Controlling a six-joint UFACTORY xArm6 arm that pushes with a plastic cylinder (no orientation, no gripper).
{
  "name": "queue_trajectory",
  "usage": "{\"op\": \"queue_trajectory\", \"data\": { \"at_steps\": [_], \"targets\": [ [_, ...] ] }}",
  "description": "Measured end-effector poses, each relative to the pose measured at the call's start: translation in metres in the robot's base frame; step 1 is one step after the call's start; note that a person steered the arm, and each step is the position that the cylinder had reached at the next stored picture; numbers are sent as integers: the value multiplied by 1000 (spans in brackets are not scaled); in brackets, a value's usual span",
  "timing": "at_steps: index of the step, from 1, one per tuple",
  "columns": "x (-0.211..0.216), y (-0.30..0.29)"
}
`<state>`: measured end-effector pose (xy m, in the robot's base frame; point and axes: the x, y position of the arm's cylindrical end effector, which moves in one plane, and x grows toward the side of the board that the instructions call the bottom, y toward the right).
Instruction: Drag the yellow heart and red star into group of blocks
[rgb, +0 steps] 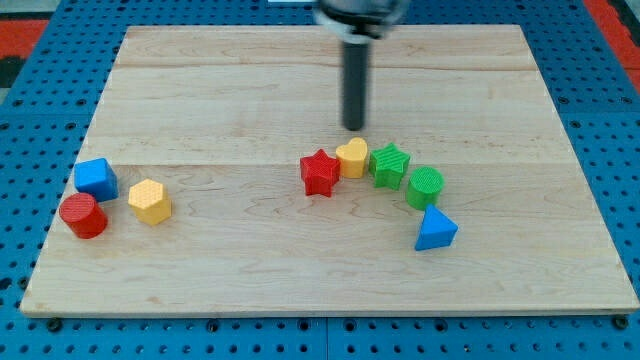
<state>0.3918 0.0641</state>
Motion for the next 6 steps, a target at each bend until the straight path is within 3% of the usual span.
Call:
{"op": "queue_trajectory", "data": {
  "at_steps": [1, 3, 4, 6],
  "targets": [
    [19, 26],
    [81, -108],
    [82, -89],
    [73, -246]
  ]
}}
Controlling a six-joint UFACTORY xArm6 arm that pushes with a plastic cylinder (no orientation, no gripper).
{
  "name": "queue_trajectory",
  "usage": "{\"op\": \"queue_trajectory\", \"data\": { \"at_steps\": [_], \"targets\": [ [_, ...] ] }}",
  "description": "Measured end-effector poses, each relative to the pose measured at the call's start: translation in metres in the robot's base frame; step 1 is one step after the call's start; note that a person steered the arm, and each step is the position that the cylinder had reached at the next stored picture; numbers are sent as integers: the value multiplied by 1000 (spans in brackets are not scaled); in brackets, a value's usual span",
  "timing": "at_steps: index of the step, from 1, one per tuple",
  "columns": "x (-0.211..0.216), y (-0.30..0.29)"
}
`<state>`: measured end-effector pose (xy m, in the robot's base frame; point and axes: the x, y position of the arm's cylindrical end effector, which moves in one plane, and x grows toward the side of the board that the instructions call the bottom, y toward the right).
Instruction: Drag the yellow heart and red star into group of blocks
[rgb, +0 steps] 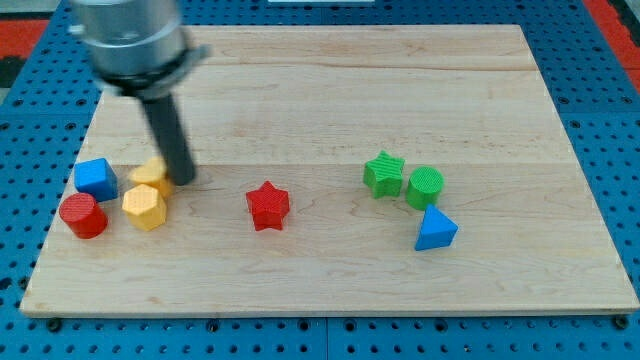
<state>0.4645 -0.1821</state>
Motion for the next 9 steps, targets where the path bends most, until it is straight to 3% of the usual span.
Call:
{"op": "queue_trajectory", "data": {
  "at_steps": [2, 3, 4, 5, 6, 7, 8, 9],
  "targets": [
    [0, 180],
    [43, 170],
    [38, 60],
    [31, 33],
    [-8, 105],
    [-64, 137],
    [-80, 212],
    [-64, 342]
  ]
}}
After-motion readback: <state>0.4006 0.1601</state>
